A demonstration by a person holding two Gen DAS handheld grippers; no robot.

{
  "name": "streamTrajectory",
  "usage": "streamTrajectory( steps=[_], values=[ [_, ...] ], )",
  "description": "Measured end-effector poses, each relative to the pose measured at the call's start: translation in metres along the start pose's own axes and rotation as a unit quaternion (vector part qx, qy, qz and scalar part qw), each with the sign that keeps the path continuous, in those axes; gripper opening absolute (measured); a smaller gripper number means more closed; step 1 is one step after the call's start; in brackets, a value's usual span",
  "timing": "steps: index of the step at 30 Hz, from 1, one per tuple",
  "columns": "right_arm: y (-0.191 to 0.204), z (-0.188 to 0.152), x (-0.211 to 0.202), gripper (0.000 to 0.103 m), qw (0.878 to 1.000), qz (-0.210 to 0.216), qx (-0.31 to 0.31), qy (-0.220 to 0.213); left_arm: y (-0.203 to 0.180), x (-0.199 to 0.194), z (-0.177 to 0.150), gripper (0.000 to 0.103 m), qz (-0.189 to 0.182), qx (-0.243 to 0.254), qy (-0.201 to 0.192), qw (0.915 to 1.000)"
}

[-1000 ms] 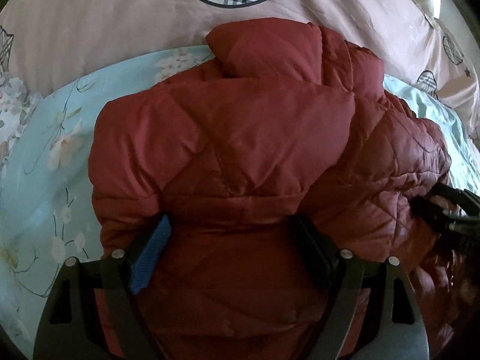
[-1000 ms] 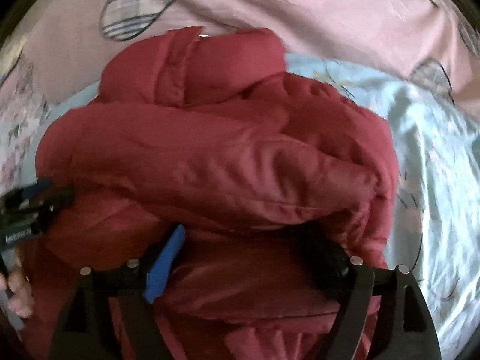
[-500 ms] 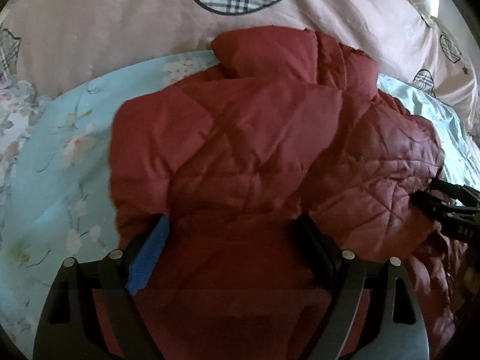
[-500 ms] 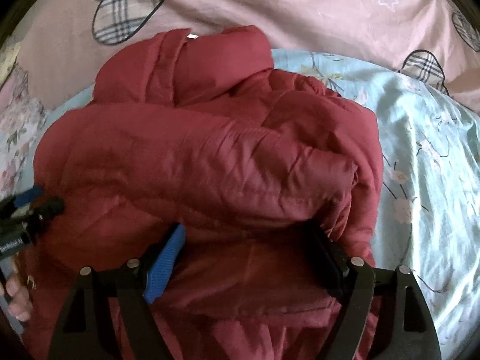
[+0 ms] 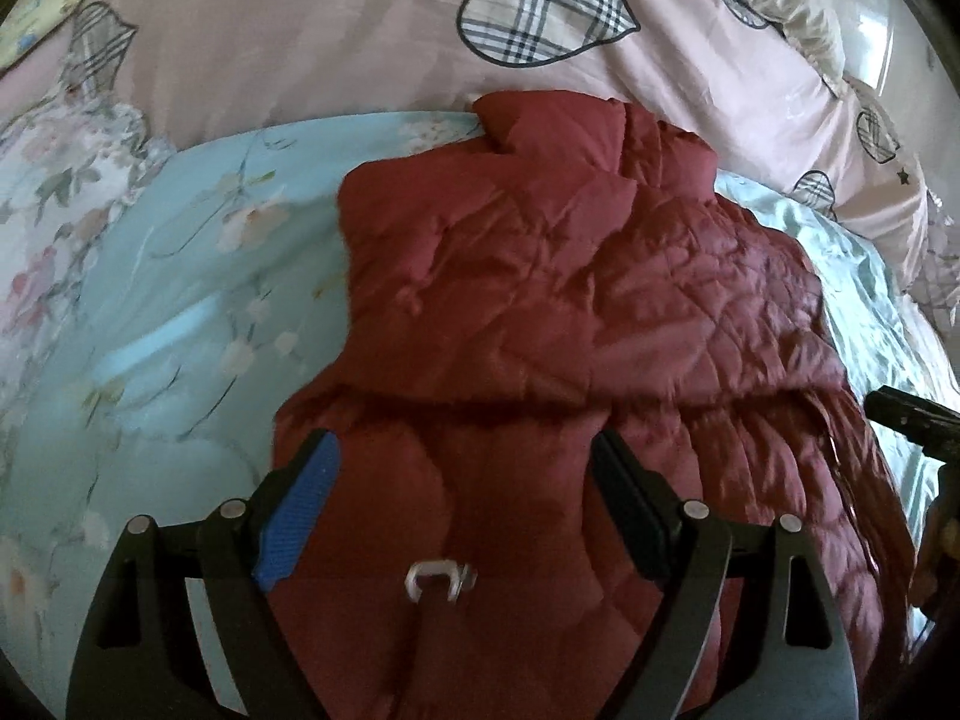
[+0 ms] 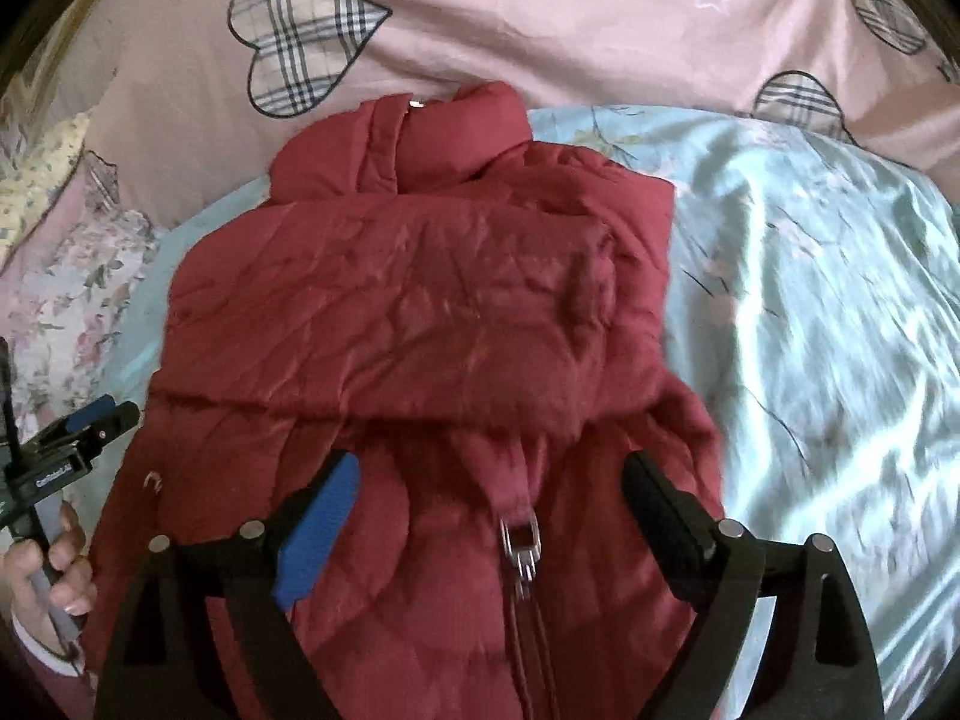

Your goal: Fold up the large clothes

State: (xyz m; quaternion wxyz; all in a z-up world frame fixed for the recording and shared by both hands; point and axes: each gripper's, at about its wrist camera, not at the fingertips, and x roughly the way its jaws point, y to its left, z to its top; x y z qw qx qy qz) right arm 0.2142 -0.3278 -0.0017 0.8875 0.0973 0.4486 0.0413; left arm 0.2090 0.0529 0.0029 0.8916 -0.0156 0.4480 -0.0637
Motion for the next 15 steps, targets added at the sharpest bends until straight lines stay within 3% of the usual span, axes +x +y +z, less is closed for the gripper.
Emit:
streamTrajectory(
  steps=[15],
  values=[
    [-0.045, -0.087, -0.073, 0.094, 0.998, -0.002, 0.061, 0.002, 0.041, -0.048, -0.074, 0.087, 0.004, -0.045, 0.032, 0.9985]
  ],
)
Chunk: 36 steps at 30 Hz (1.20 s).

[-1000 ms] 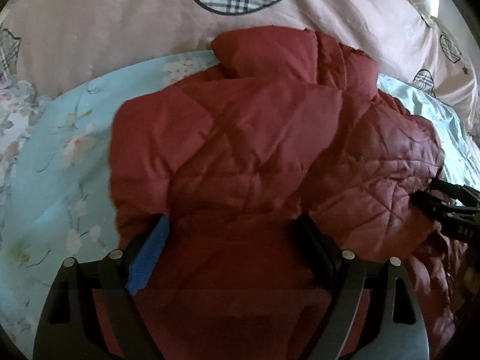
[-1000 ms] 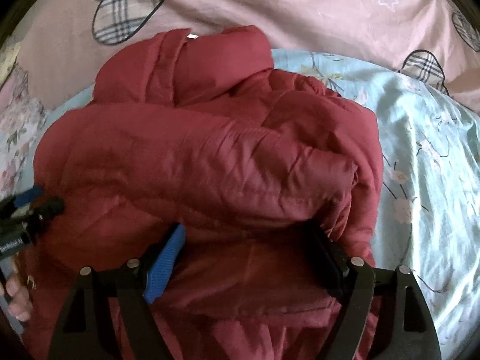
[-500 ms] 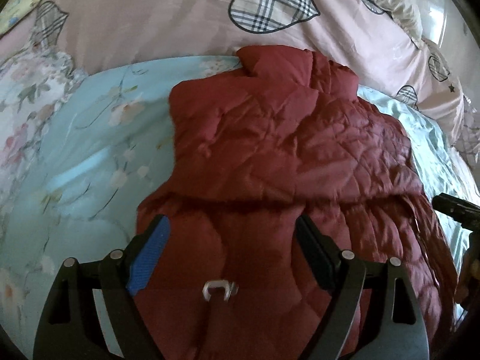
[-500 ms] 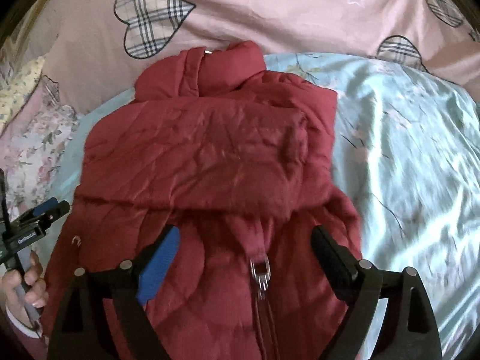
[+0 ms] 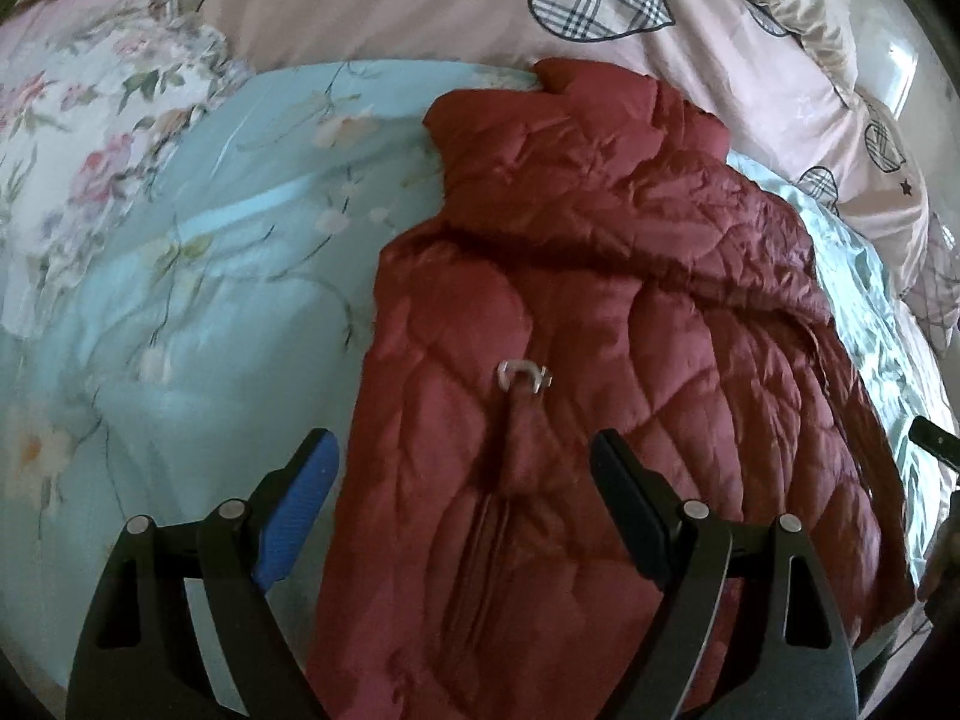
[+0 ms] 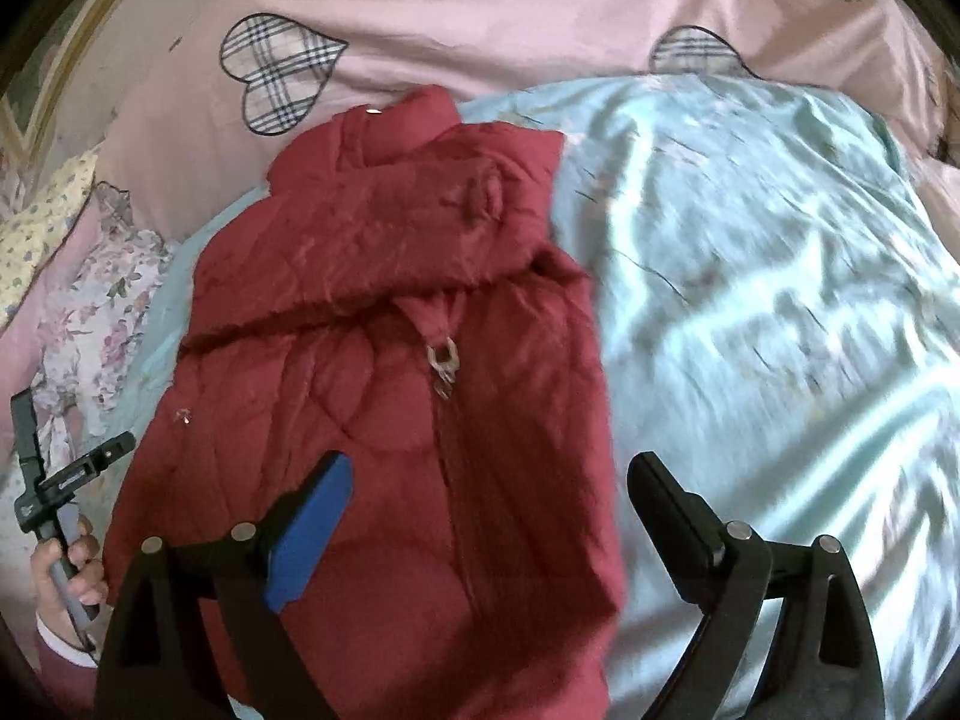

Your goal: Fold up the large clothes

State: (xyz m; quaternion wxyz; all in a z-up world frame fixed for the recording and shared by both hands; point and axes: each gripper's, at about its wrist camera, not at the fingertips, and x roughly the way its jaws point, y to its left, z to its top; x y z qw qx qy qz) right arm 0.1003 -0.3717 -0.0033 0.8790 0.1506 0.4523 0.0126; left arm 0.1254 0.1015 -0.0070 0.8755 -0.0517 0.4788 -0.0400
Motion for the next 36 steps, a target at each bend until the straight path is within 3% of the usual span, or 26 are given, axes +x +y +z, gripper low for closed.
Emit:
streamTrajectory(
  steps=[16, 25, 29, 31, 36],
  values=[
    [-0.008, -0.071, -0.011, 0.091, 0.999, -0.006, 0.011, 0.04, 0.037, -0.022, -0.051, 0.087, -0.007, -0.036, 0.027, 0.999],
    [-0.012, -0.092, -0.008, 0.071, 0.997, 0.026, 0.028, 0.066, 0.049, -0.022, -0.067, 0.087, -0.023, -0.045, 0.047, 0.9976],
    [-0.018, -0.1, -0.013, 0.048, 0.996, 0.038, 0.034, 0.07, 0.055, -0.02, -0.073, 0.087, -0.033, -0.048, 0.056, 0.9967],
    [-0.02, -0.103, -0.018, 0.042, 0.996, 0.043, 0.037, 0.069, 0.057, -0.019, -0.078, 0.087, -0.038, -0.048, 0.063, 0.9961],
    [-0.022, -0.108, -0.021, 0.039, 0.996, 0.053, 0.038, 0.064, 0.06, -0.017, -0.089, 0.087, -0.066, -0.048, 0.077, 0.9937]
  ],
)
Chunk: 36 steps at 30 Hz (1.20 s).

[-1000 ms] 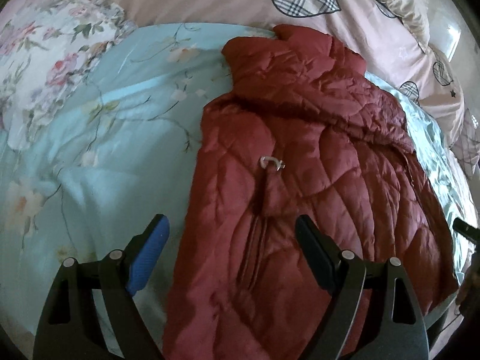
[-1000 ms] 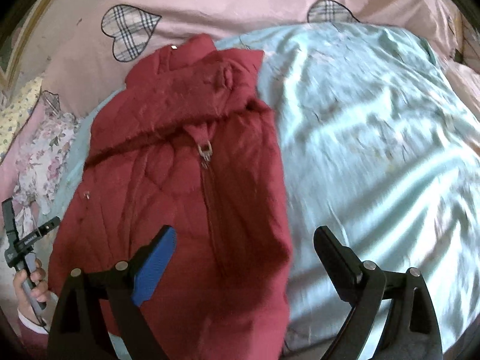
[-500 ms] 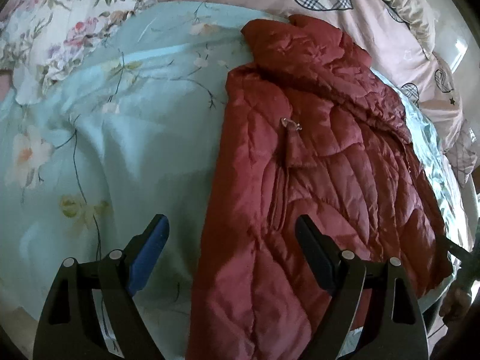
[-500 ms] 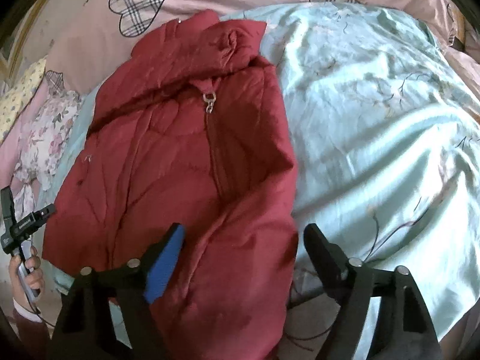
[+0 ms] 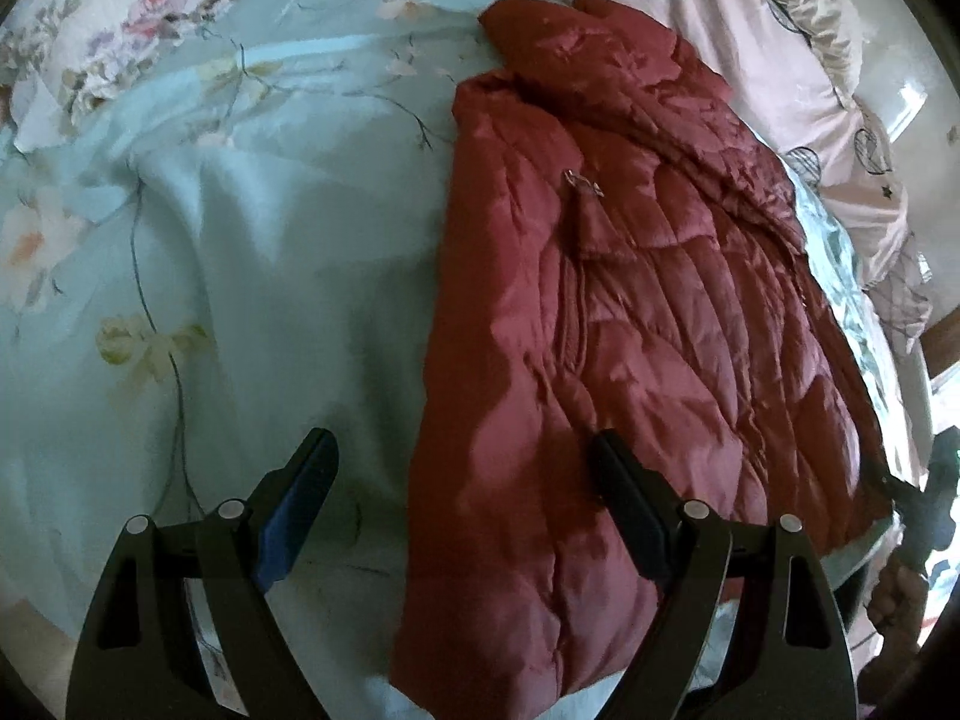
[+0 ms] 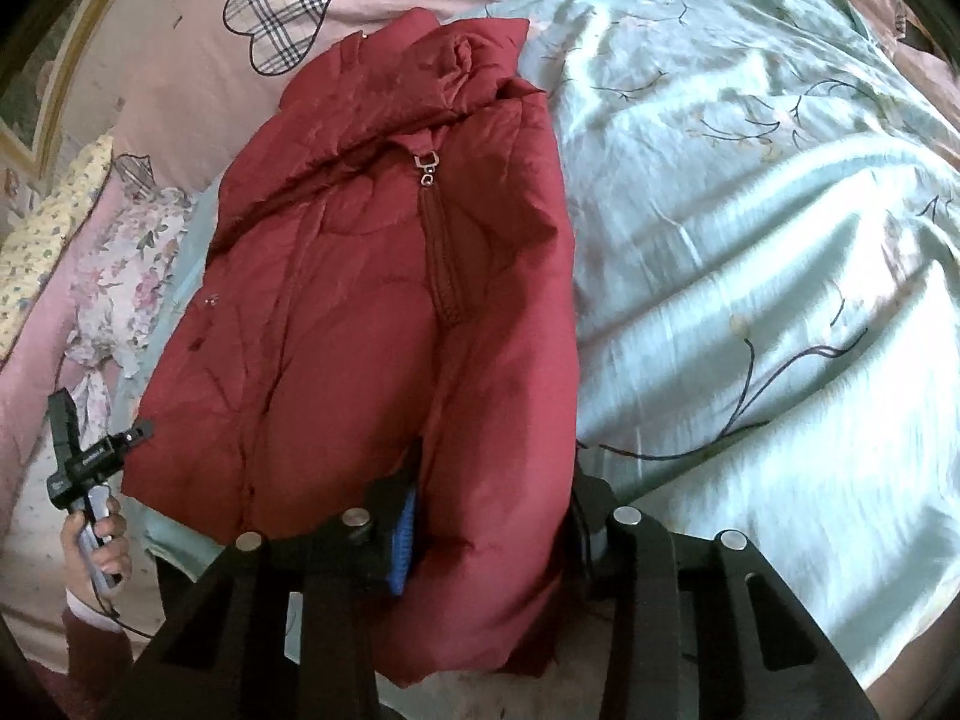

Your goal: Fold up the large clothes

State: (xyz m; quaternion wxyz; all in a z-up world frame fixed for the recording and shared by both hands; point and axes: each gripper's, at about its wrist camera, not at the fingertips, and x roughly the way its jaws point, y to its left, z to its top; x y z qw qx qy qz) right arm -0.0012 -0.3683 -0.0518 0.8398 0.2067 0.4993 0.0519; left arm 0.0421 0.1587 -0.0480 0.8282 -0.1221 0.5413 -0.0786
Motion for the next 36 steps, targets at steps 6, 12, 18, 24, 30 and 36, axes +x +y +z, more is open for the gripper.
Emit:
streamTrajectory(
  steps=[6, 12, 18, 24, 30, 36],
  values=[
    [0.001, 0.001, 0.003, 0.043, 1.0, 0.006, 0.007, 0.0, -0.01, 0.006, -0.009, 0.087, -0.028, 0.016, 0.015, 0.9994],
    [-0.004, -0.002, 0.004, 0.044, 1.0, 0.021, 0.019, -0.003, -0.025, 0.012, -0.018, 0.075, -0.046, 0.046, 0.027, 0.9975],
    [-0.007, -0.004, 0.003, 0.037, 0.999, 0.037, 0.022, -0.011, -0.029, 0.005, -0.022, 0.038, -0.061, 0.056, 0.01, 0.9965],
    [-0.009, -0.009, -0.006, 0.027, 0.997, 0.065, 0.021, -0.024, -0.036, -0.005, -0.023, 0.023, -0.066, 0.065, -0.006, 0.9957],
    [-0.013, -0.01, -0.017, 0.025, 0.993, 0.109, 0.024, -0.036, -0.041, -0.018, -0.019, 0.019, -0.082, 0.071, -0.014, 0.994],
    [-0.009, -0.008, -0.042, 0.023, 0.985, 0.155, 0.018, -0.072, -0.042, -0.049, -0.008, 0.016, -0.123, 0.084, -0.044, 0.9878]
  ],
)
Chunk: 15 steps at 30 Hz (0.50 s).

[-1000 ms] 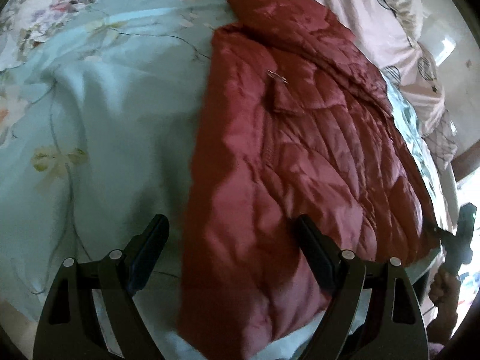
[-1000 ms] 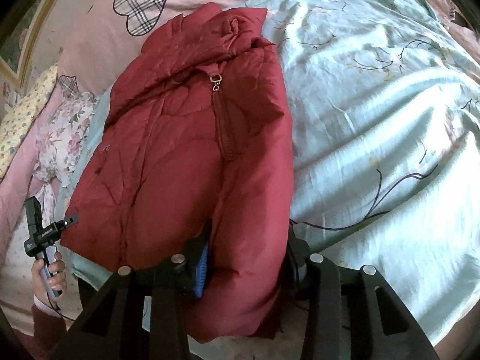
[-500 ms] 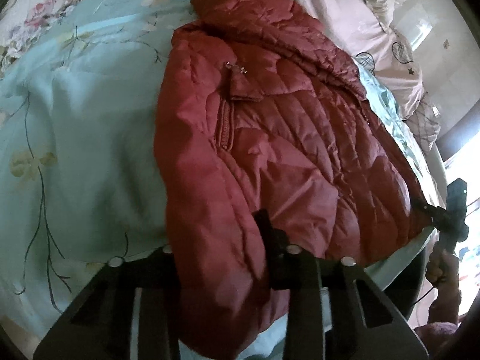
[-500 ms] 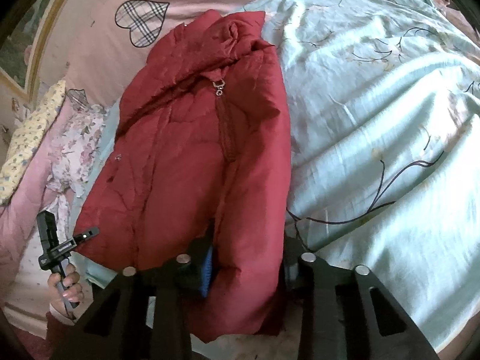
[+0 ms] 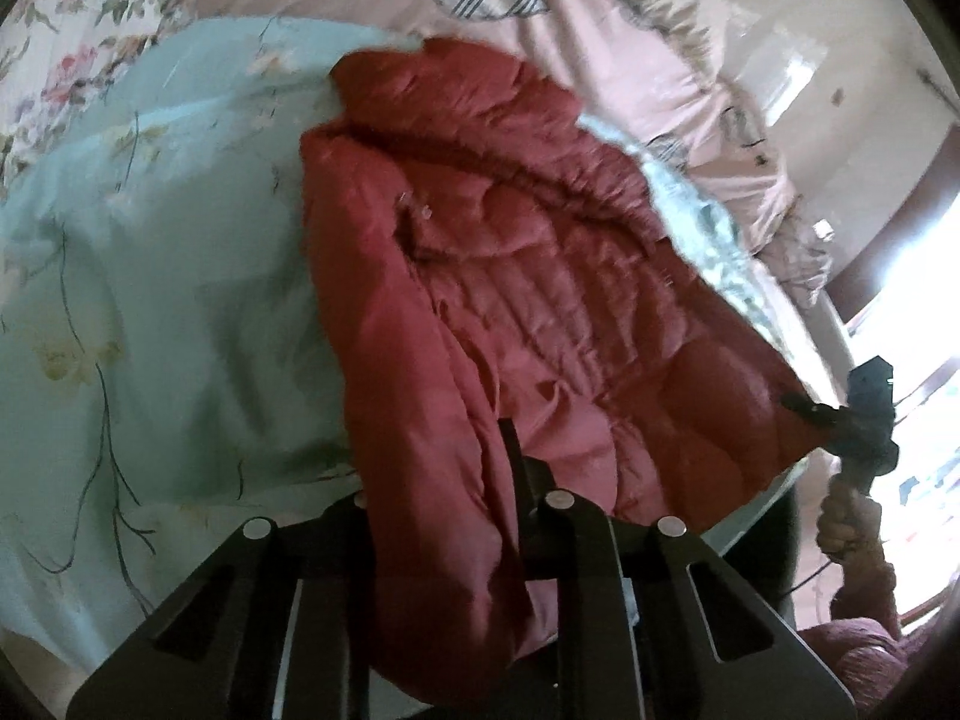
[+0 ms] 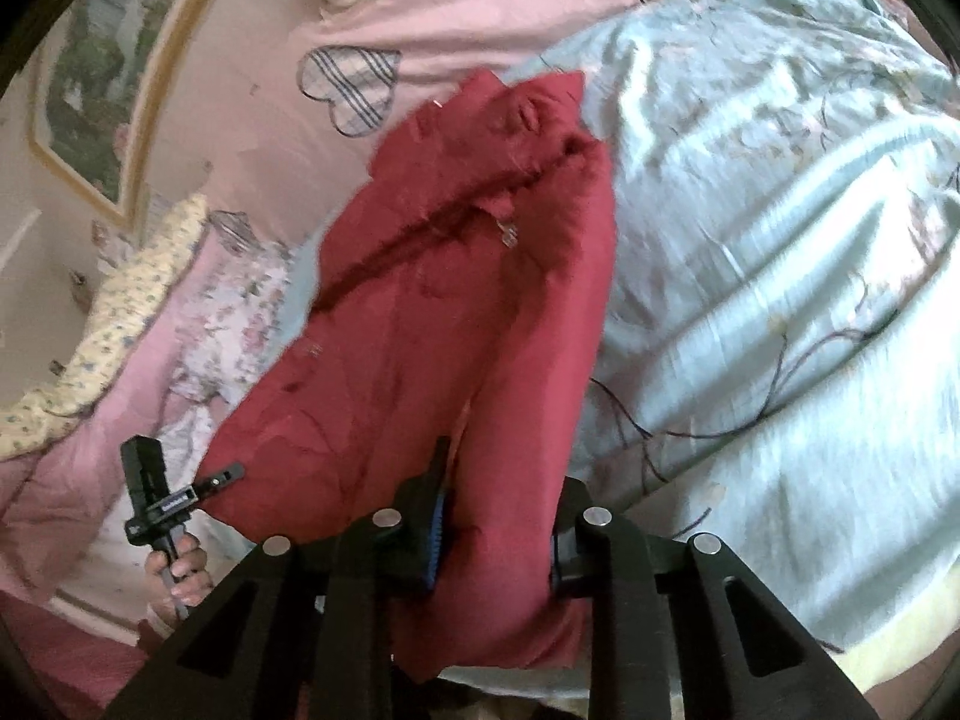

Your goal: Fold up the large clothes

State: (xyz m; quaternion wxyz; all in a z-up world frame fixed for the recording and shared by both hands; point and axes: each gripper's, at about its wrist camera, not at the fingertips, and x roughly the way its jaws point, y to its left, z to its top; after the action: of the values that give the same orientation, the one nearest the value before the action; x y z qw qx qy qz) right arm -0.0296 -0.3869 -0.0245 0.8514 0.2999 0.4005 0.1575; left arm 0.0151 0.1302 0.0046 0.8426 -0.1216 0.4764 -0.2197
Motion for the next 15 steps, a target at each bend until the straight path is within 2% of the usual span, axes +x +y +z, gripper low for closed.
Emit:
streamTrajectory(
  steps=[7, 12, 15],
  values=[
    [0.018, 0.021, -0.013, 0.023, 0.998, 0.032, -0.02, -0.046, -0.003, -0.026, 0.034, 0.016, -0.024, 0.008, -0.054, 0.9982],
    [0.025, 0.044, -0.012, 0.023, 0.995, 0.046, -0.026, -0.08, -0.005, -0.025, 0.069, 0.016, -0.046, -0.013, -0.1, 0.9939],
    [0.027, 0.058, -0.01, 0.023, 0.994, 0.041, -0.03, -0.098, -0.009, -0.022, 0.084, 0.016, -0.042, -0.014, -0.11, 0.9929]
  ],
)
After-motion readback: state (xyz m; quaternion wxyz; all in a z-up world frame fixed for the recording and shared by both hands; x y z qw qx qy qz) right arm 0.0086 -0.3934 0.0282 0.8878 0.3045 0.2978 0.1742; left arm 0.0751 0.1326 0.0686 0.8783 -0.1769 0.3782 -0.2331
